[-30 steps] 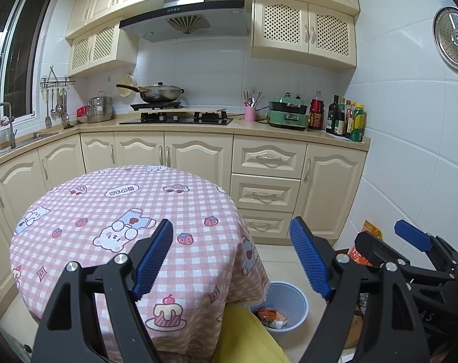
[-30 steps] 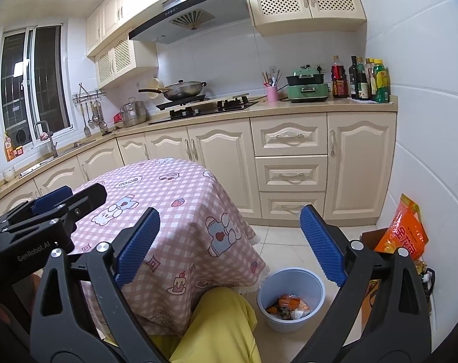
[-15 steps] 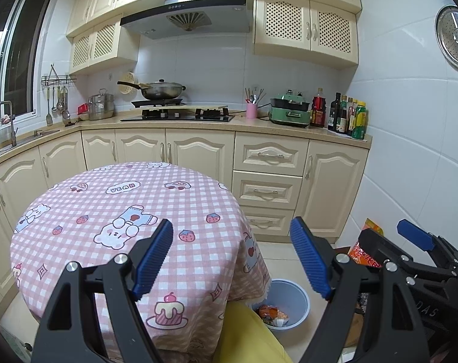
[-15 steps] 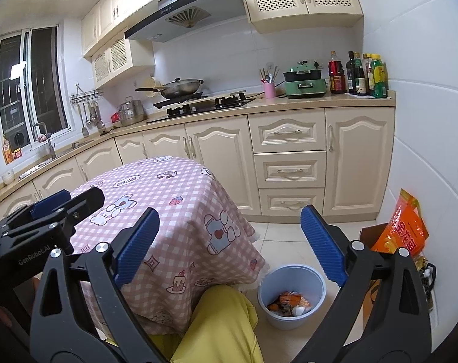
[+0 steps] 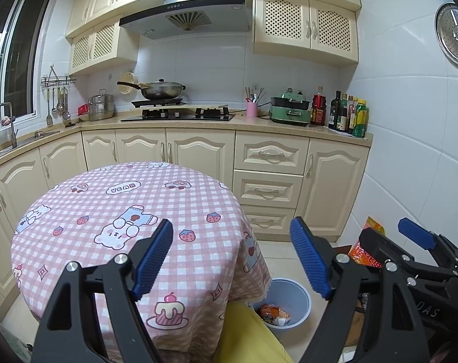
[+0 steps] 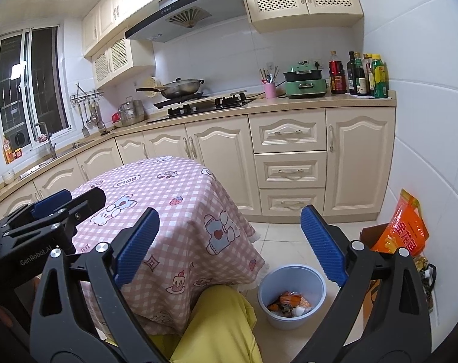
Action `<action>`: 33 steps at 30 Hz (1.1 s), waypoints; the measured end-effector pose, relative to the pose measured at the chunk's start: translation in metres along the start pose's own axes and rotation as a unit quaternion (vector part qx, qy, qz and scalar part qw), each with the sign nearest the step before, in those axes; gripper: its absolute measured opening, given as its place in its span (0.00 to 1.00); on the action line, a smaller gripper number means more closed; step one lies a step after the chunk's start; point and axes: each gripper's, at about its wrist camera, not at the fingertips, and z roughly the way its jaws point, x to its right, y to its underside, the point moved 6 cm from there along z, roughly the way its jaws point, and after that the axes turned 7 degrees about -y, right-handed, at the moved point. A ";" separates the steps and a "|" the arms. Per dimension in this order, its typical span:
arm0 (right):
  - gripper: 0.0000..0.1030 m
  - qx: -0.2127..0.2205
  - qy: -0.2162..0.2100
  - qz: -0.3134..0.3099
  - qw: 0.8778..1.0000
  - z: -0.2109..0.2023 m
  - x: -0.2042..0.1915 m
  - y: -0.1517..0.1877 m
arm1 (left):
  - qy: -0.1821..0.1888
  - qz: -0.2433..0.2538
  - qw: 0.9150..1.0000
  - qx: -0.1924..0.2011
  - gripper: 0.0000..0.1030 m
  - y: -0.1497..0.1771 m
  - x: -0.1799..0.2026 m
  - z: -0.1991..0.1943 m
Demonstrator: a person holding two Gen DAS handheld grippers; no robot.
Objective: Collect trash
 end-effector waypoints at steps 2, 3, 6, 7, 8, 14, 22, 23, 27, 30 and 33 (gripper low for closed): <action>0.90 -0.001 -0.002 0.000 1.000 0.000 0.001 0.000 | 0.000 0.000 1.000 0.000 0.76 0.000 0.000 0.000; 0.90 -0.002 -0.002 0.000 1.000 0.000 0.001 0.000 | 0.000 0.001 1.000 -0.001 0.76 0.000 0.000 0.000; 0.90 -0.002 -0.004 0.002 1.000 0.000 0.003 0.000 | 0.000 0.001 1.000 -0.001 0.76 0.000 0.000 0.000; 0.90 -0.001 -0.003 0.003 1.000 0.000 0.004 0.000 | 0.000 0.001 1.000 0.000 0.76 0.000 0.000 0.001; 0.90 -0.002 -0.003 0.002 1.000 0.000 0.004 0.000 | 0.001 0.001 1.000 0.000 0.76 0.000 -0.001 0.001; 0.90 0.001 0.000 0.002 1.000 -0.001 0.005 0.001 | 0.000 0.002 1.000 0.002 0.76 0.000 -0.001 0.001; 0.90 0.003 0.001 0.002 1.000 -0.004 0.004 0.001 | 0.001 0.002 1.000 0.005 0.76 0.001 -0.003 -0.002; 0.90 0.004 0.001 0.002 1.000 -0.004 0.004 0.001 | 0.001 0.002 1.000 0.005 0.76 0.002 -0.003 -0.002; 0.90 0.004 0.003 0.002 1.000 -0.005 0.004 0.001 | 0.001 0.003 1.000 0.004 0.76 0.002 -0.003 -0.002; 0.90 0.004 0.002 0.003 1.000 -0.006 0.004 0.001 | 0.001 0.003 1.000 0.004 0.76 0.001 -0.003 -0.002; 0.90 0.004 0.002 0.002 1.000 -0.006 0.004 0.001 | 0.002 0.004 1.000 0.004 0.76 0.001 -0.003 -0.002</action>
